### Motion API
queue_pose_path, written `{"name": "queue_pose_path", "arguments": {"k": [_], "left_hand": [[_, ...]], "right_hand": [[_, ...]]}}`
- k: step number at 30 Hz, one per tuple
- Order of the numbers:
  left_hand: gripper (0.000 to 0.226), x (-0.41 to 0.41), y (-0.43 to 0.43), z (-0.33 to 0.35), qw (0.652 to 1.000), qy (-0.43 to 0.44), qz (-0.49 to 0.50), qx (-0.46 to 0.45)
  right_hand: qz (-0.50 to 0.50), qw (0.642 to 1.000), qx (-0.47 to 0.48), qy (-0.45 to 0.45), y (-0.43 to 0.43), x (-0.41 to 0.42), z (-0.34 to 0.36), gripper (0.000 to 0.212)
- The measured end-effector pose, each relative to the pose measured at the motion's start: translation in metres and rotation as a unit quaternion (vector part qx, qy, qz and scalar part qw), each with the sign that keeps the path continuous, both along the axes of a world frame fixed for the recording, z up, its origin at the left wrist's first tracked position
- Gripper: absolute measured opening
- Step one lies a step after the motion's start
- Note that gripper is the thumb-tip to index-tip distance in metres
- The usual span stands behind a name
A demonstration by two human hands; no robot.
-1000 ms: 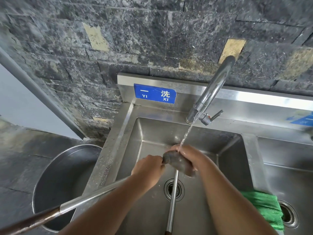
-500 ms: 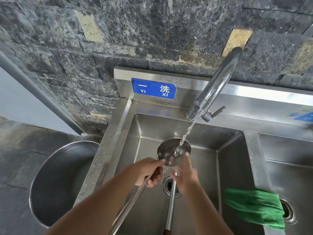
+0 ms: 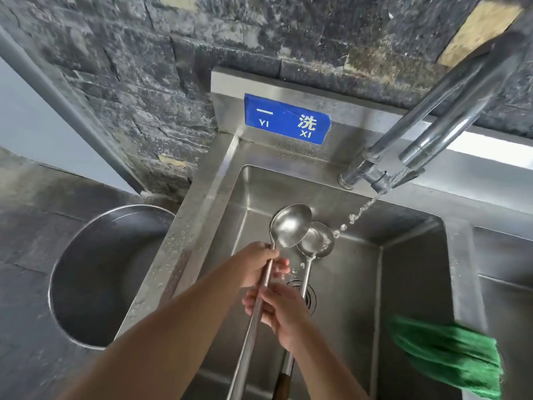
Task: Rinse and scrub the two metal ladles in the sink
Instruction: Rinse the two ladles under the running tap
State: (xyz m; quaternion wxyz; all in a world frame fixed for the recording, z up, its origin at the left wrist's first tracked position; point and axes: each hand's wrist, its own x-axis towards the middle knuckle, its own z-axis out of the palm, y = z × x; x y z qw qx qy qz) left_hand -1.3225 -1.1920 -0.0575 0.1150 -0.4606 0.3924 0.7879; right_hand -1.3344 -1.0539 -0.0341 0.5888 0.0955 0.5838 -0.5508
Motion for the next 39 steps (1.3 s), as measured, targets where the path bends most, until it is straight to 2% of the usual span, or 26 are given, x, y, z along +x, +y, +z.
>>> {"name": "queue_pose_path", "arguments": {"k": [4, 9, 11, 14, 18, 24, 31, 34, 37, 39], "left_hand": [[0.006, 0.018, 0.004, -0.012, 0.979, -0.039, -0.072, -0.184], [0.026, 0.062, 0.014, -0.028, 0.959, -0.04, -0.041, -0.276], [0.029, 0.077, 0.021, -0.03, 0.956, -0.062, -0.05, -0.283], [0.045, 0.097, 0.031, -0.037, 0.966, -0.105, -0.024, -0.235], [0.032, 0.105, 0.035, -0.049, 0.964, -0.131, 0.0, -0.231], [0.027, 0.1, 0.038, -0.072, 0.959, -0.166, 0.052, -0.222], [0.035, 0.11, 0.031, -0.087, 0.958, -0.163, 0.067, -0.225], [0.034, 0.108, 0.03, -0.087, 0.953, -0.165, 0.044, -0.25], [0.034, 0.108, 0.031, -0.092, 0.921, -0.184, -0.024, -0.342], [0.035, 0.109, 0.031, -0.091, 0.859, -0.208, -0.125, -0.451]], "right_hand": [[-0.007, 1.0, 0.018, 0.003, -0.025, -0.011, -0.032, 0.014], [0.006, 0.999, 0.043, 0.001, -0.053, -0.015, -0.07, 0.009], [0.001, 0.999, 0.053, -0.004, -0.064, -0.015, -0.087, 0.013], [-0.011, 0.997, 0.071, -0.009, -0.077, -0.016, -0.106, 0.015], [-0.012, 0.996, 0.086, -0.015, -0.084, -0.013, -0.126, 0.012], [0.004, 0.994, 0.108, 0.005, -0.09, -0.007, -0.151, 0.01], [0.018, 0.993, 0.113, 0.032, -0.106, -0.002, -0.167, 0.016], [0.055, 0.988, 0.12, 0.076, -0.105, -0.002, -0.169, 0.016], [0.142, 0.968, 0.143, 0.151, -0.092, -0.006, -0.165, 0.021], [0.177, 0.953, 0.143, 0.202, -0.078, -0.009, -0.161, 0.027]]}}
